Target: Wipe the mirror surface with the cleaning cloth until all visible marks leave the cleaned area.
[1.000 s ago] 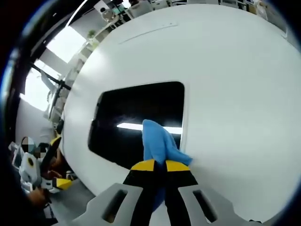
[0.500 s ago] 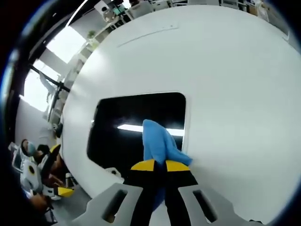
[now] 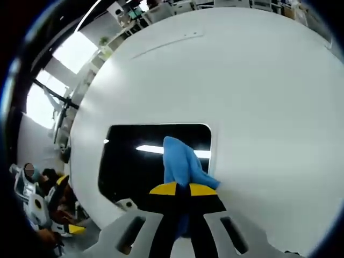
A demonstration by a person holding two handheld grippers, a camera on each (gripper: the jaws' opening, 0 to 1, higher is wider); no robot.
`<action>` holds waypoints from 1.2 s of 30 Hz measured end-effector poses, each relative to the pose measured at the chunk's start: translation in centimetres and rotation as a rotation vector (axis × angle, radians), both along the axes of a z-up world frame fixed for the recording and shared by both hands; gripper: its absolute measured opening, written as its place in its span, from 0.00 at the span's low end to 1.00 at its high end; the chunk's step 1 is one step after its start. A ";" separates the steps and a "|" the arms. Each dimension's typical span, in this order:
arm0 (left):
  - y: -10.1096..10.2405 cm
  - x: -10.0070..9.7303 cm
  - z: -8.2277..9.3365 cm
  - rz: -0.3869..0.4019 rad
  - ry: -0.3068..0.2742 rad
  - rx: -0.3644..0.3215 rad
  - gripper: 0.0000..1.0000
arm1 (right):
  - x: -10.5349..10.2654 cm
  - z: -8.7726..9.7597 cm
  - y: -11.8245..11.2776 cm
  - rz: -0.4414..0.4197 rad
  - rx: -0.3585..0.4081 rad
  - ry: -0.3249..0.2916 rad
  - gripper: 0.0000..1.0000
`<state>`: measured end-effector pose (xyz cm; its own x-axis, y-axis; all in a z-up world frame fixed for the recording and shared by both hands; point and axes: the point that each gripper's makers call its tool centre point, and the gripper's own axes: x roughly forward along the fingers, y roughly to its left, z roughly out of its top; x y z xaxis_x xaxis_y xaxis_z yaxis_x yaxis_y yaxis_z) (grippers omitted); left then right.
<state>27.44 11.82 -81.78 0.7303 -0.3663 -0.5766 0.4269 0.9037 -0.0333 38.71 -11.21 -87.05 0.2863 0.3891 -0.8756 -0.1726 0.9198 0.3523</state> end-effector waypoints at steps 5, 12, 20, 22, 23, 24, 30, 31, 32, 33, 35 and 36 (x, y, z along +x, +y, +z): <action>0.1 0.0 0.0 0.007 0.001 -0.004 0.99 | 0.9 0.0 0.1 0.005 -0.001 -0.003 0.01; 0.1 0.0 0.0 0.007 0.003 0.001 0.99 | 1.9 0.1 0.4 0.010 -0.007 -0.011 0.01; 0.2 0.0 0.0 0.014 0.001 -0.002 0.99 | 2.8 0.1 0.4 0.012 -0.010 -0.017 0.01; 0.2 0.0 0.0 0.015 -0.001 -0.003 0.99 | 3.0 0.1 0.4 0.011 -0.012 -0.018 0.01; 0.2 0.0 0.1 0.016 -0.003 -0.003 0.99 | 3.1 0.1 0.4 0.010 -0.012 -0.016 0.01; 0.2 0.0 0.1 0.018 -0.005 -0.006 0.99 | 3.3 0.0 0.4 0.009 -0.011 -0.019 0.01; 0.4 0.1 0.0 0.018 -0.007 0.000 0.99 | 4.3 -0.1 0.5 -0.012 -0.005 -0.017 0.01; 0.3 0.1 0.0 0.019 -0.007 0.000 0.99 | 4.4 -0.1 0.4 -0.012 -0.005 -0.016 0.01; 0.3 0.1 0.1 0.023 -0.010 -0.001 0.99 | 4.5 -0.1 0.5 -0.013 -0.003 -0.017 0.01; 0.4 0.1 0.1 0.028 -0.010 -0.003 0.99 | 4.7 0.0 0.4 -0.013 -0.003 -0.019 0.01; 0.5 0.1 0.0 0.033 -0.008 -0.004 0.99 | 5.1 -0.1 0.3 -0.017 -0.002 -0.021 0.01; 0.5 0.1 0.0 0.034 -0.008 -0.004 0.99 | 5.3 -0.1 0.3 -0.017 -0.003 -0.021 0.01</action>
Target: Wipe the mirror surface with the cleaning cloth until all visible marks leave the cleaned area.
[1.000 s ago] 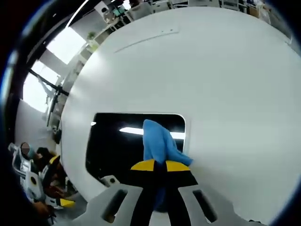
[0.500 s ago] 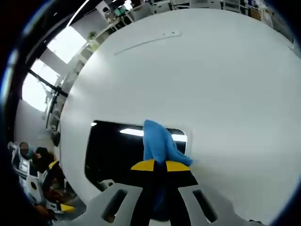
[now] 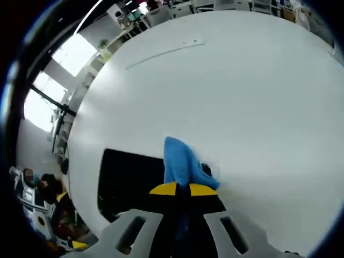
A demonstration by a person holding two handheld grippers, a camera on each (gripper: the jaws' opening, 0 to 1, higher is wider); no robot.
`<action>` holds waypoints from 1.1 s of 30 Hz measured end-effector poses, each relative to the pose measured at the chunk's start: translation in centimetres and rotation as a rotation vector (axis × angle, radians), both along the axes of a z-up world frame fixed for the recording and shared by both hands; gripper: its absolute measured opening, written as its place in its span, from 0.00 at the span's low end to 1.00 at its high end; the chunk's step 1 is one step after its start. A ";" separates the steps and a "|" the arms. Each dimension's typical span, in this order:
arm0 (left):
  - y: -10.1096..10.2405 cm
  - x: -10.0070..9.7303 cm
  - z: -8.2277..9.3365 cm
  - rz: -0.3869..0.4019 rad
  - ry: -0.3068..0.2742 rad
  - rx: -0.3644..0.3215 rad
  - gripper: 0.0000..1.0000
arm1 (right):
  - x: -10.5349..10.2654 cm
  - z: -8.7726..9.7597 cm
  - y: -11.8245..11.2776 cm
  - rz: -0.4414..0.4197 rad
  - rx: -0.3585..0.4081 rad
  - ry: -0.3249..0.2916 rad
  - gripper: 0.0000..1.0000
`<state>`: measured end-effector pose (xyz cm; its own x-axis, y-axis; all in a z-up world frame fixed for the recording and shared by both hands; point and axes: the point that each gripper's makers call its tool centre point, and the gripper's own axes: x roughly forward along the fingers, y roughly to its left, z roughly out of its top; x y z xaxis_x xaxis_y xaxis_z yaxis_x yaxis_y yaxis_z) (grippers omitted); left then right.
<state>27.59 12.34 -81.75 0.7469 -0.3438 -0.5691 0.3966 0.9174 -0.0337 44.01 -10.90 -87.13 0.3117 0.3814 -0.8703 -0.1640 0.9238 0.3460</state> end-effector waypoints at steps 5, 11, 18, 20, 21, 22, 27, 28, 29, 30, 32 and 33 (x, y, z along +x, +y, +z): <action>0.0 0.0 0.2 0.008 -0.003 0.004 0.99 | 0.9 -0.1 0.0 0.012 -0.010 -0.006 0.01; 0.2 0.1 0.1 0.017 -0.004 0.008 0.99 | 1.1 0.1 0.3 0.019 -0.017 -0.013 0.01; 0.4 0.1 0.0 0.021 -0.004 0.013 0.99 | 1.0 0.1 0.3 0.019 -0.011 -0.011 0.01; 0.3 0.1 0.1 0.018 -0.003 0.014 0.99 | 0.9 0.2 0.3 0.019 -0.010 -0.012 0.01; 0.3 0.1 0.1 0.018 -0.002 0.015 0.99 | 0.8 0.2 0.3 0.019 -0.010 -0.014 0.01; 0.3 0.1 0.1 0.019 -0.002 0.015 0.99 | 0.8 0.2 0.3 0.020 -0.009 -0.016 0.01; 0.2 0.0 0.2 0.021 0.001 0.015 0.99 | 0.6 0.3 0.4 0.020 -0.006 -0.020 0.01; 0.2 0.0 0.2 0.019 0.001 0.017 0.99 | 0.6 0.4 0.4 0.020 -0.005 -0.020 0.01; 0.1 -0.1 0.1 0.015 0.004 0.021 0.99 | 0.6 0.4 0.4 0.018 -0.004 -0.020 0.01; 0.1 -0.1 0.1 0.012 0.004 0.025 0.99 | 0.6 0.3 0.3 0.016 -0.003 -0.020 0.01; 0.2 0.0 0.1 0.014 0.000 0.025 0.99 | 0.6 0.3 0.3 0.014 -0.002 -0.022 0.01; 0.3 0.0 0.1 0.016 0.000 0.025 0.99 | 0.6 0.3 0.4 0.015 -0.002 -0.023 0.01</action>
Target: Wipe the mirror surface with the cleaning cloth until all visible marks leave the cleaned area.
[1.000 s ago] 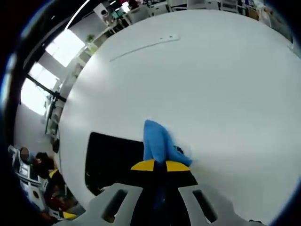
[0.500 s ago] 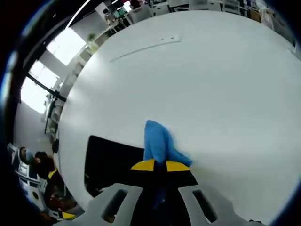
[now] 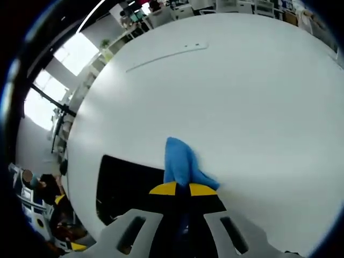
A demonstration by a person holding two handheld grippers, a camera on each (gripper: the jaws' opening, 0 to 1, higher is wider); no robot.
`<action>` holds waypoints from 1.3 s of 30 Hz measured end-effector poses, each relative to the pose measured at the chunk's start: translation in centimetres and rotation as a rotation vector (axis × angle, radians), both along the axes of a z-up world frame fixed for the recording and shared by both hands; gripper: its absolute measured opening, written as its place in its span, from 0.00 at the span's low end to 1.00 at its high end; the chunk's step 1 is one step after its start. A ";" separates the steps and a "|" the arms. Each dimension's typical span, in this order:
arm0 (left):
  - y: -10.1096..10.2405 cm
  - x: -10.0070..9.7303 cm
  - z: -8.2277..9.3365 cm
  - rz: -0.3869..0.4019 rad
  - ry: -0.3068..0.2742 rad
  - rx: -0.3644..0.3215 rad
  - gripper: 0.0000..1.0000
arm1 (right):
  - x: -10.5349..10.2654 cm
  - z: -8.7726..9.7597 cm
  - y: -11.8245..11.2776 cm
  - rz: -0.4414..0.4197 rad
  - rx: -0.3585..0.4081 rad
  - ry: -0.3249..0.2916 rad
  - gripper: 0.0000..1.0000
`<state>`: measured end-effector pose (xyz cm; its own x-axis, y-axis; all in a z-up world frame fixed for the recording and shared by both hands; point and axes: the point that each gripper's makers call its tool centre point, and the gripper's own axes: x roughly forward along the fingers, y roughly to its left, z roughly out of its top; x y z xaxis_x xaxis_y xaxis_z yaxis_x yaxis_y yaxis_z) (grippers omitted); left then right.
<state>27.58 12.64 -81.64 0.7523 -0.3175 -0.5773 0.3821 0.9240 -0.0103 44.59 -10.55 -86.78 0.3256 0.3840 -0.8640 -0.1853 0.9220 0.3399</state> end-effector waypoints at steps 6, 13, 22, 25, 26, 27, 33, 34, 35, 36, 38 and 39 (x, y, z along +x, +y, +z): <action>0.1 0.1 0.1 -0.003 -0.011 0.008 0.99 | 0.2 -0.1 0.1 0.085 -0.050 -0.043 0.01; -0.1 0.0 -0.1 -0.019 0.000 0.017 0.99 | 0.0 0.5 0.6 0.080 -0.065 -0.057 0.02; -0.2 0.0 -0.3 -0.042 0.002 0.029 0.99 | 1.0 2.8 -0.6 0.050 -0.058 -0.087 0.02; -0.1 0.0 -0.3 -0.033 0.008 0.028 0.99 | 1.0 3.6 -1.1 0.062 -0.069 -0.107 0.02; -0.1 0.0 -0.3 -0.034 0.006 0.026 0.99 | 0.9 3.9 -1.3 0.067 -0.073 -0.110 0.02; -0.1 0.0 -0.3 -0.036 0.005 0.028 0.99 | 0.8 4.0 -1.5 0.070 -0.076 -0.109 0.02; -0.2 -0.1 -0.2 -0.037 0.004 0.030 0.99 | 0.2 5.1 -3.5 0.079 -0.097 -0.124 0.02; -0.2 -0.1 -0.2 -0.038 0.002 0.027 0.99 | 0.1 5.3 -3.8 0.076 -0.098 -0.125 0.02; -0.1 -0.1 -0.2 -0.036 0.003 0.027 0.99 | 0.0 5.5 -4.2 0.075 -0.102 -0.127 0.02; -0.1 -0.1 -0.2 -0.034 0.002 0.028 0.99 | 0.0 5.5 -4.6 0.074 -0.105 -0.129 0.02; -0.2 -0.1 -0.1 -0.035 0.000 0.024 0.99 | -0.1 5.6 -5.1 0.071 -0.102 -0.126 0.02; -0.2 -0.1 -0.2 -0.040 0.001 0.025 0.99 | -0.2 5.6 -5.6 0.065 -0.102 -0.125 0.02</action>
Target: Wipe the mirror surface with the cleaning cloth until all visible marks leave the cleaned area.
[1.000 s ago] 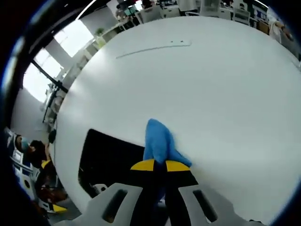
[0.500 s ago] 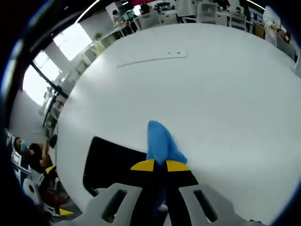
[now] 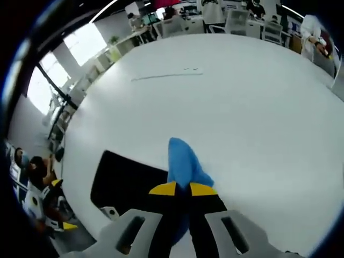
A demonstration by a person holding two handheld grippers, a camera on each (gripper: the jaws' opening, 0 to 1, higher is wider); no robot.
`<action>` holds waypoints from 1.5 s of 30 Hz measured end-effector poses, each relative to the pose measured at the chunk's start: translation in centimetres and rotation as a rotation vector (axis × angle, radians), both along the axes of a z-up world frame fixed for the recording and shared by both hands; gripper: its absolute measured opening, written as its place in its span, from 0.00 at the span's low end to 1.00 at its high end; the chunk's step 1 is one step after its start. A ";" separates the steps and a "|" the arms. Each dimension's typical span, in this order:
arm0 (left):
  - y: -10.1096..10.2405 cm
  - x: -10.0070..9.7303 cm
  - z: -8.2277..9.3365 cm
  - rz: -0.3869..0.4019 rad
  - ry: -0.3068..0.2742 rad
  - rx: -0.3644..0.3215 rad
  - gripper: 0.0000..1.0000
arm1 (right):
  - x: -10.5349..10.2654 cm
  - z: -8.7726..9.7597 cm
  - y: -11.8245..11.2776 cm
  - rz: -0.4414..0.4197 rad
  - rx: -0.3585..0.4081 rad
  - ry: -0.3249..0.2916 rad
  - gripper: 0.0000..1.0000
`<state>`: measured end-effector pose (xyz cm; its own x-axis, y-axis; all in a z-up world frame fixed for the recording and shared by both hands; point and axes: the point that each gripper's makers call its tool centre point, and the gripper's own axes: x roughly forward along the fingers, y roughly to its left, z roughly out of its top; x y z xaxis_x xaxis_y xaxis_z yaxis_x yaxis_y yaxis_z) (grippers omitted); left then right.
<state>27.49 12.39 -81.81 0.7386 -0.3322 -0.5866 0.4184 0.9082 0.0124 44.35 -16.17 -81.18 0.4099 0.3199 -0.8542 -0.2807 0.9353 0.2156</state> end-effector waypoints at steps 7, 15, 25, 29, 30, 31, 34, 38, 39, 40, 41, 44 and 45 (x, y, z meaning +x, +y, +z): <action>-0.1 -0.1 0.0 -0.010 -0.002 0.003 0.99 | -1.0 0.2 -2.4 0.000 -0.028 -0.005 0.02; -0.4 -0.1 0.0 -0.016 -0.004 -0.002 0.99 | -1.9 0.9 -5.0 -0.009 -0.049 -0.021 0.02; -0.5 -0.2 -0.2 -0.021 0.006 0.004 0.99 | -2.5 0.5 -6.7 -0.022 -0.043 -0.014 0.02; -0.4 -0.2 -0.1 -0.022 0.002 0.008 0.99 | -2.7 0.2 -7.0 -0.021 -0.042 -0.015 0.03; -0.4 -0.2 -0.2 -0.019 0.007 0.009 0.99 | -2.7 0.0 -7.1 -0.022 -0.043 -0.012 0.03; -0.3 -0.2 -0.2 -0.019 0.007 0.012 0.99 | -2.8 -0.4 -7.3 -0.023 -0.045 -0.006 0.03; -0.4 -0.2 -0.3 -0.025 0.010 0.016 0.99 | -2.9 -1.1 -7.7 -0.032 -0.041 0.005 0.03; -0.3 -0.2 -0.3 -0.015 0.013 0.012 0.99 | -3.0 -2.1 -7.6 -0.034 -0.038 0.018 0.03; -0.2 -0.2 -0.3 -0.014 0.013 0.013 0.99 | -3.0 -2.5 -7.7 -0.030 -0.044 0.018 0.03; -0.2 -0.2 -0.3 -0.013 0.013 0.013 0.99 | -3.0 -2.7 -7.7 -0.028 -0.047 0.019 0.03; -0.2 -0.2 -0.3 -0.009 0.014 0.015 0.99 | -3.0 -3.3 -7.8 -0.027 -0.051 0.029 0.03; 0.0 -0.1 -0.4 0.000 0.016 0.018 0.99 | -2.8 -4.3 -8.2 -0.023 -0.073 0.032 0.04; 0.1 -0.2 -0.4 0.006 0.019 0.018 0.99 | -2.8 -4.6 -8.4 -0.022 -0.080 0.030 0.04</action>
<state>27.32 12.47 -82.20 0.7291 -0.3172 -0.6065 0.4136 0.9102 0.0213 41.56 -24.56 -85.74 0.3896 0.2414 -0.8888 -0.2539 0.9558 0.1483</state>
